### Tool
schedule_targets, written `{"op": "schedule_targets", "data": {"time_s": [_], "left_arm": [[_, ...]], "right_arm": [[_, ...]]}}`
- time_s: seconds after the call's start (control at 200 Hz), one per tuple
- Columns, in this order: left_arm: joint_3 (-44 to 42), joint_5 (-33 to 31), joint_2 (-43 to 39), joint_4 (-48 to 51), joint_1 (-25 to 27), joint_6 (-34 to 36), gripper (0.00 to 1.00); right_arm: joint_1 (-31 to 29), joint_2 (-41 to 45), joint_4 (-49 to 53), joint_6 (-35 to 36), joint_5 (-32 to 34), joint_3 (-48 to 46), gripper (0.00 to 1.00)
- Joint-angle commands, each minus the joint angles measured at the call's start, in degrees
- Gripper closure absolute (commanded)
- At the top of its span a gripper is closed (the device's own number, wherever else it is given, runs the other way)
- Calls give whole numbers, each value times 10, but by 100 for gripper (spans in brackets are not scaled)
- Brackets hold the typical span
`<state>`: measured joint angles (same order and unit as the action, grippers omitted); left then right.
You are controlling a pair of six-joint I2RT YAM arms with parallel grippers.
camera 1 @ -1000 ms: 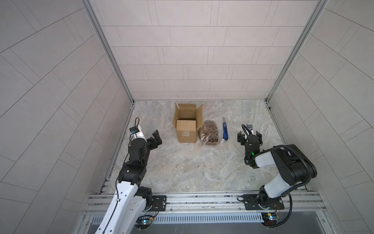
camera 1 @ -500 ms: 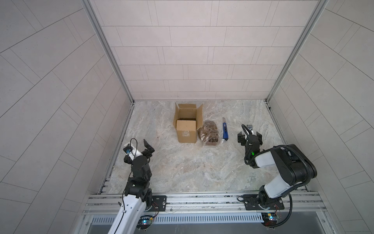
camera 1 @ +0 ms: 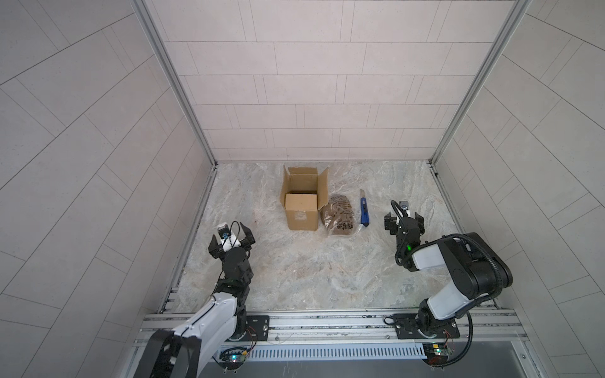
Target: Unpack the express box
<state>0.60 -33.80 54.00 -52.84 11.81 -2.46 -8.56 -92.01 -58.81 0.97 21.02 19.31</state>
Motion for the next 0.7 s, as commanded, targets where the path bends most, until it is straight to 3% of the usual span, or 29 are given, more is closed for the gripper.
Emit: {"op": "schedule_targets", "data": {"time_s": [0.0,0.135,0.225,0.446,0.586,0.696], "left_arm": [[33,58,68,-132,-2,56,0],[50,115,151,-201,-34,21,0],[78,144,132,-124,-39,25,0],[79,192,147,-120,-39,40,0],[62,200,251,-239,-39,48,0],[93,216,289,-218,-39,53,0]], "right_arm": [[1,5,-2,-4,9,6,0],[2,5,-1,-3,9,6,0],[1,5,-2,-3,9,6,1],[1,5,-2,-3,9,6,1],[2,5,-2,-3,9,6,1],[1,5,-3,-4,9,6,1]]}}
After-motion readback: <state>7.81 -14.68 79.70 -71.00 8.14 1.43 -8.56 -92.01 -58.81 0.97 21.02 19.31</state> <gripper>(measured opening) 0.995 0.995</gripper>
